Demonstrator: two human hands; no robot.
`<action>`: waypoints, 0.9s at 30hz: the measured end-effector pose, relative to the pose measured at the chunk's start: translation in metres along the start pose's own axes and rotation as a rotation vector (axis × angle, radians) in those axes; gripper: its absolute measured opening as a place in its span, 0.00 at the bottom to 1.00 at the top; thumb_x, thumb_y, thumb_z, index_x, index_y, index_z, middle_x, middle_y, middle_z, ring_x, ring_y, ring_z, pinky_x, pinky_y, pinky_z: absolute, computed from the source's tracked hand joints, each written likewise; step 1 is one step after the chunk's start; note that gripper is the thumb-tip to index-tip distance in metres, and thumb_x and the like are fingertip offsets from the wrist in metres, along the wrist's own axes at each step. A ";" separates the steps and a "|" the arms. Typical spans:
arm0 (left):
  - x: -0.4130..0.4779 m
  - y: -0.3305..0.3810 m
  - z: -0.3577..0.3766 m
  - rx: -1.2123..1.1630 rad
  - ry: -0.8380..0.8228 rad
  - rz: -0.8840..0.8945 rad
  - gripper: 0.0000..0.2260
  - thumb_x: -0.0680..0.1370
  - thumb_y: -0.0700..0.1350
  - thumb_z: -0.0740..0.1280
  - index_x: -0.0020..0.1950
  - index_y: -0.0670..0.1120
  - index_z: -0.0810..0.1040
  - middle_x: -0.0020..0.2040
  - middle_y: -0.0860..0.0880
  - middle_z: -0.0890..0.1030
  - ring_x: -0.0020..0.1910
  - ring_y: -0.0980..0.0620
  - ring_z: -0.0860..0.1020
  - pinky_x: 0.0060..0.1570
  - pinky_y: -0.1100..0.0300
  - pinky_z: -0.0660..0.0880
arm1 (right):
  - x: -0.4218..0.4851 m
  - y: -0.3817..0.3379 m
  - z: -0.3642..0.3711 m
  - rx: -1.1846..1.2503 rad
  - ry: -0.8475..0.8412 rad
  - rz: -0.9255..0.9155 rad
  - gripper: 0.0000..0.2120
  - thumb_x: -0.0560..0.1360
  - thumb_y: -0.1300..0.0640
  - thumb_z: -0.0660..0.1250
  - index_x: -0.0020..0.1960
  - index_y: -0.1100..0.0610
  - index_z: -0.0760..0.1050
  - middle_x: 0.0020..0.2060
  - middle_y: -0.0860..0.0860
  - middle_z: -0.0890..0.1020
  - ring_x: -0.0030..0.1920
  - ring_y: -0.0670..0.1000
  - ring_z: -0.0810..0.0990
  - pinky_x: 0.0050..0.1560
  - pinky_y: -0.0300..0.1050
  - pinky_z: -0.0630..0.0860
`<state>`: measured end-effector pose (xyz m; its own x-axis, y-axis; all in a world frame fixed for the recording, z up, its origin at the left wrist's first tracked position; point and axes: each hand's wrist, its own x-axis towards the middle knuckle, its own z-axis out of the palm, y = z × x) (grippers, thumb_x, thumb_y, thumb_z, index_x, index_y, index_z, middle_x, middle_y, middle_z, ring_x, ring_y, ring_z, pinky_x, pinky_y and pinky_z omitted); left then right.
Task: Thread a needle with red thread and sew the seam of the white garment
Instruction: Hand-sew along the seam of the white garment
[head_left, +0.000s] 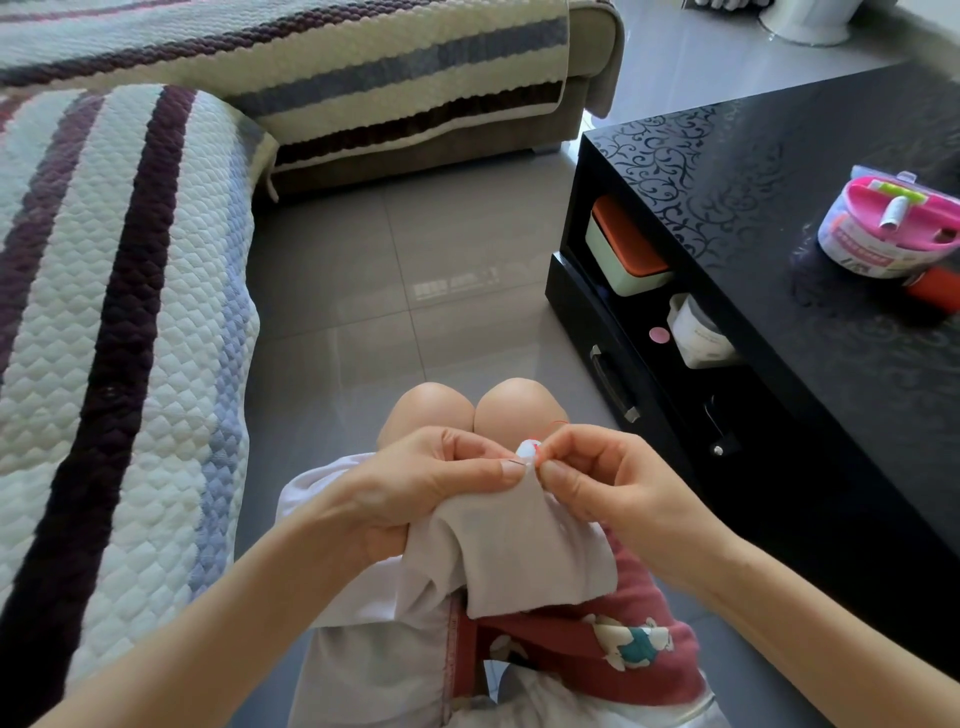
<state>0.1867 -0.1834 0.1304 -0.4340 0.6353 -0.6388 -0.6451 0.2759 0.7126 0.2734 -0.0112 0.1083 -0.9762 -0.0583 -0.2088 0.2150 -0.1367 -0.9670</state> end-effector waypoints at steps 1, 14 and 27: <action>-0.001 0.001 0.000 -0.003 0.011 0.005 0.09 0.67 0.42 0.71 0.43 0.38 0.83 0.37 0.43 0.82 0.33 0.53 0.80 0.34 0.63 0.78 | 0.000 0.000 -0.001 -0.043 0.004 -0.004 0.04 0.73 0.60 0.69 0.44 0.62 0.78 0.33 0.50 0.79 0.35 0.44 0.76 0.35 0.32 0.72; 0.005 0.000 0.002 0.073 0.086 0.064 0.11 0.64 0.44 0.74 0.42 0.39 0.84 0.40 0.44 0.84 0.37 0.53 0.81 0.41 0.62 0.77 | -0.001 -0.003 -0.006 -0.365 0.158 -0.209 0.03 0.72 0.57 0.72 0.44 0.58 0.82 0.37 0.47 0.84 0.39 0.43 0.82 0.42 0.34 0.76; 0.009 0.000 0.006 0.258 0.106 0.150 0.05 0.68 0.44 0.76 0.39 0.43 0.84 0.39 0.46 0.83 0.41 0.56 0.79 0.44 0.65 0.74 | 0.013 -0.008 0.003 -0.948 0.166 -0.926 0.05 0.75 0.62 0.64 0.43 0.56 0.78 0.43 0.46 0.78 0.48 0.47 0.76 0.53 0.56 0.69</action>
<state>0.1867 -0.1732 0.1261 -0.5839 0.6076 -0.5384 -0.3940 0.3678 0.8423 0.2588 -0.0135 0.1141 -0.7570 -0.1883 0.6257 -0.5605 0.6792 -0.4738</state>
